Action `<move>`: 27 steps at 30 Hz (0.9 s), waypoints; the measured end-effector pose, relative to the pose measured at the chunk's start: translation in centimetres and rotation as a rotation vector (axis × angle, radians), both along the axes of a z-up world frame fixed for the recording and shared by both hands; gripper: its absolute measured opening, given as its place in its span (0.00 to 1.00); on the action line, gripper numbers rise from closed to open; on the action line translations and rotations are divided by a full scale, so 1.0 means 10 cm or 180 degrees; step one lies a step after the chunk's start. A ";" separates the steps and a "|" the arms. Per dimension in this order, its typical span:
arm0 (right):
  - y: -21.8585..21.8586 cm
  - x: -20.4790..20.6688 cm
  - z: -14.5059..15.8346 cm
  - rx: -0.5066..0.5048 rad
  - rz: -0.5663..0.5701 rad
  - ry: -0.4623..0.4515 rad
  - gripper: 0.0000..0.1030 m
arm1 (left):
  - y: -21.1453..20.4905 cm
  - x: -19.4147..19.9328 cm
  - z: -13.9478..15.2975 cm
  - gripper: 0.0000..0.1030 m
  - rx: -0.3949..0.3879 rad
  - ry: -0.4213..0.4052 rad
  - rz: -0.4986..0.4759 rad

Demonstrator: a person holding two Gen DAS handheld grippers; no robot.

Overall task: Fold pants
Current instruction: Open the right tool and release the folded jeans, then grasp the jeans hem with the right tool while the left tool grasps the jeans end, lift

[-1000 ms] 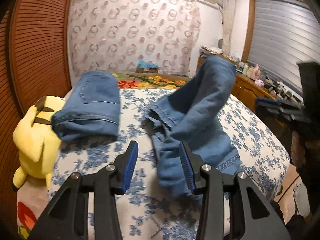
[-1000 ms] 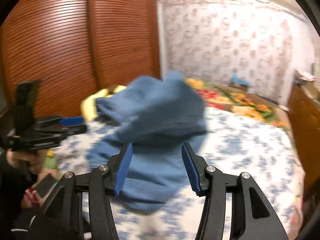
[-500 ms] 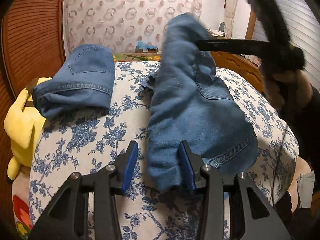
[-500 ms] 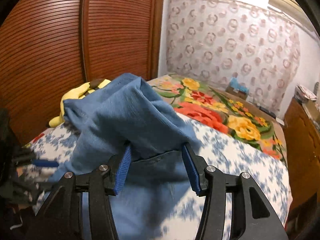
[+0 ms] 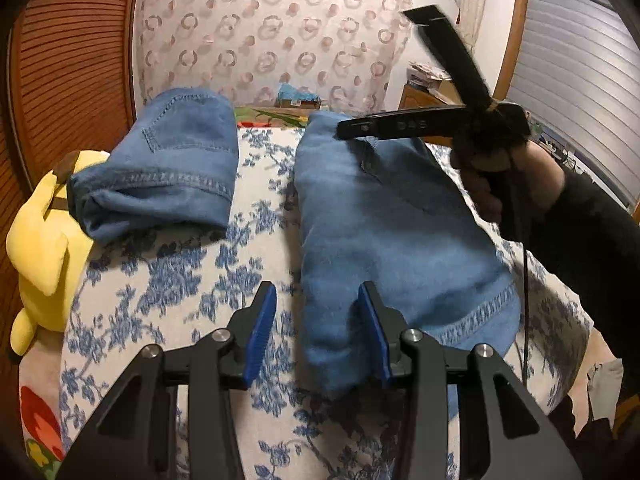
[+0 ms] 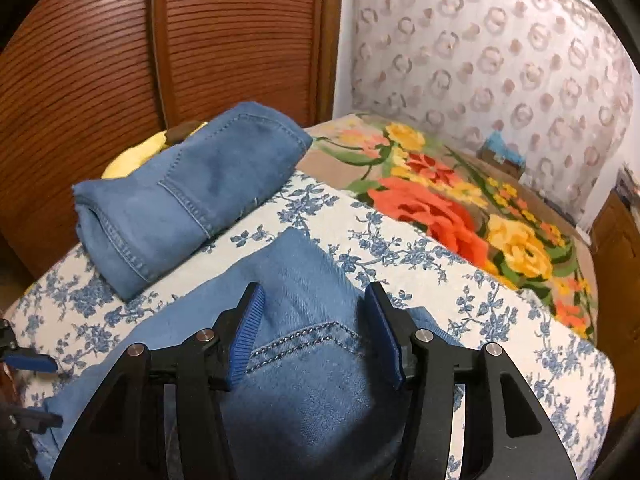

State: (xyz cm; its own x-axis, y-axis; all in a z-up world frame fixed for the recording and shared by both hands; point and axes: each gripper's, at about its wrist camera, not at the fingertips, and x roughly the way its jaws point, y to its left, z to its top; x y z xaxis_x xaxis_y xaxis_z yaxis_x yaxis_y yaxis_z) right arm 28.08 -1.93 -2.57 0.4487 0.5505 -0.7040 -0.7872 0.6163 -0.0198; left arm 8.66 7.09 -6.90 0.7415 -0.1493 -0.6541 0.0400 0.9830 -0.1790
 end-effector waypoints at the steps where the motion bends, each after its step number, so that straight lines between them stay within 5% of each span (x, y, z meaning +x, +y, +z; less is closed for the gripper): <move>1: -0.04 -0.01 0.05 0.0035 -0.0012 0.0020 0.52 | 0.00 0.03 0.03 0.41 -0.0001 -0.0015 -0.0002; 9: -0.58 -0.06 0.37 0.0279 -0.0163 0.0120 0.69 | -0.03 0.22 0.00 0.41 0.0028 0.0031 -0.0073; 15: -0.74 0.07 0.08 0.0137 -0.0324 0.0454 0.74 | -0.03 0.29 -0.14 0.41 -0.0046 0.0152 -0.0096; 27: -0.61 0.19 -0.33 0.0383 -0.0220 0.1183 0.74 | 0.07 0.27 -0.22 0.42 -0.0392 0.0228 -0.0043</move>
State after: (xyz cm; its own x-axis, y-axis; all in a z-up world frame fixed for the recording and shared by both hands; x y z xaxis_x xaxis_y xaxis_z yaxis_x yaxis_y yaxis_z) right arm 30.01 -8.06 -5.86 0.2143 0.6163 -0.7578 -0.6836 0.6487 0.3343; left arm 11.41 7.82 -9.12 0.6910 -0.2413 -0.6815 0.0359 0.9530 -0.3010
